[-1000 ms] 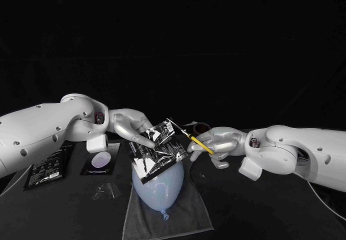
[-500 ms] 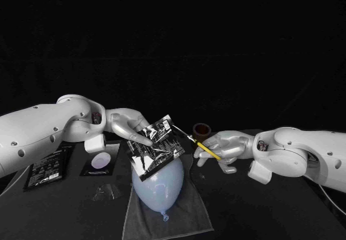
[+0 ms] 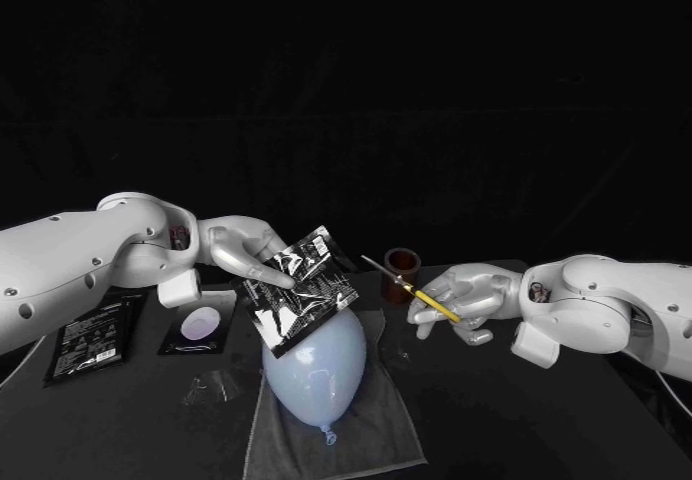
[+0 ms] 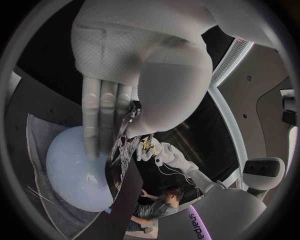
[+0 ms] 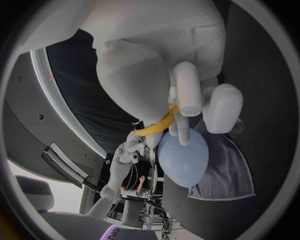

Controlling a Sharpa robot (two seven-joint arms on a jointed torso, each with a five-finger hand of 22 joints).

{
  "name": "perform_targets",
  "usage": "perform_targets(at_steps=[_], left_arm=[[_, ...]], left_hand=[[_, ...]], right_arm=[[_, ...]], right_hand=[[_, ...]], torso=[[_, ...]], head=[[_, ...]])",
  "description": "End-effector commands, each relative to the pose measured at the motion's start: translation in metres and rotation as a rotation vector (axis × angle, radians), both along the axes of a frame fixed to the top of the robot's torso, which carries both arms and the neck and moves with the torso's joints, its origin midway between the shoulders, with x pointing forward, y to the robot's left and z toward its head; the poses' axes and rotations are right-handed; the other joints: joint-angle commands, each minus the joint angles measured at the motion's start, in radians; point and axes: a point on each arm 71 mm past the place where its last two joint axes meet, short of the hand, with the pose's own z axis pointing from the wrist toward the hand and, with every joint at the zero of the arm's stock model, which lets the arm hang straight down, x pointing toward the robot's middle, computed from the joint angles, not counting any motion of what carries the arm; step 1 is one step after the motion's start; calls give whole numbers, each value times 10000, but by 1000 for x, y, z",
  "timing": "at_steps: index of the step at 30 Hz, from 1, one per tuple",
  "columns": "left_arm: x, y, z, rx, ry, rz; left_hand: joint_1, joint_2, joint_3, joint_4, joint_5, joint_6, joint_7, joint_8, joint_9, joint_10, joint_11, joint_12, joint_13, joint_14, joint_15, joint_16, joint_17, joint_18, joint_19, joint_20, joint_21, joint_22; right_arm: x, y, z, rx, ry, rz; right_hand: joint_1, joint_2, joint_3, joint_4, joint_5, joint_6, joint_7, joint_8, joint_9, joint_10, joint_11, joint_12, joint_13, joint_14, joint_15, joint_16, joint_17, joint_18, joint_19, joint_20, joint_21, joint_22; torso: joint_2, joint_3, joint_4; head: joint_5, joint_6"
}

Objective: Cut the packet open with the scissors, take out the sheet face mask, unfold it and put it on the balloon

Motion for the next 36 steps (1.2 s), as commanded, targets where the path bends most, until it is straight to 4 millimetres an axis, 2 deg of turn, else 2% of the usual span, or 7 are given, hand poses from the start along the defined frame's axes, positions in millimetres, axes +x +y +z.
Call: perform_targets(at_steps=[1,4,11,16,18,21,36], left_arm=[[0,5,4,-591,-65,146],[0,11,5,-733,-49,295],[-3,20,8,-1096,-55,514],[-2,27,10,-1471,-85,786],[-2,28,11,-1572,-90,862],[-2,32,12,-1840,-86,1042],[-3,32,16,-2343,-77,1225]], left_hand=[[22,65,-23,-9,42,88,10,27,1790,44,-29,-35,9,0,-51,31,9,120,-12,-22,54,9],[24,65,-21,-11,43,90,12,25,1793,45,-29,-36,10,0,-51,32,14,121,-14,-23,60,13],[24,65,-21,-11,43,90,12,25,1793,45,-29,-36,10,0,-51,32,14,121,-14,-23,60,13],[27,65,-17,-13,43,95,15,20,1799,45,-28,-38,13,-1,-52,33,26,122,-19,-23,71,21],[27,65,-17,-13,43,95,15,20,1799,45,-28,-38,13,-1,-52,33,26,122,-19,-23,71,21],[28,67,-15,-13,43,96,17,18,1801,46,-27,-39,14,-1,-52,33,29,122,-20,-23,75,23],[28,70,-7,-11,44,99,22,12,1806,44,-24,-42,15,-3,-51,32,38,122,-26,-23,84,30]], right_arm=[[5,-10,1,194,-54,-56],[12,-23,2,51,-274,-409],[36,-58,14,-1648,-1483,-1018],[54,-75,29,-3721,-2549,-1060],[59,-77,34,-4297,-2811,-1038],[70,-80,47,-5938,-3486,-1046],[109,-53,94,-13885,-7181,-900]], right_hand=[[1313,771,491,-682,20,587,-195,-189,-293,1419,-859,-168,-107,387,-255,-1,6,-218,27,-271,169,145],[2247,1074,1278,-1491,39,738,-95,-489,-565,1713,-802,-348,-200,386,-227,-17,8,-252,13,-297,272,230],[1677,996,1836,-2253,14,1212,-93,-1001,-1063,2056,-794,-743,-323,405,-201,3,83,-278,-8,-259,480,408],[-994,933,3776,-4799,3,1715,-87,-1568,-1571,2457,-772,-1360,-364,438,-191,48,220,-300,-12,-201,697,608],[-1287,700,4471,-4771,3,1768,-99,-1593,-1591,2510,-766,-1427,-334,446,-220,57,247,-310,0,-205,747,644],[-3432,-1050,9251,-4653,74,1931,-33,-1444,-1419,2813,-807,-1589,-62,464,-177,60,294,-301,28,-228,804,712],[-4106,-1978,10997,-4149,1,1937,-276,-921,-889,3065,-940,-1539,244,504,-251,87,383,-399,201,-261,1220,954]], torso=[[1,1,3],[10,-2,-2],[-5,-26,2],[-14,-8,-5],[-7,-6,-2],[-3,-6,6],[-18,-26,5]], head=[[-24,8],[-38,31],[-107,12],[-146,23],[-164,26],[-218,33],[-286,71]])
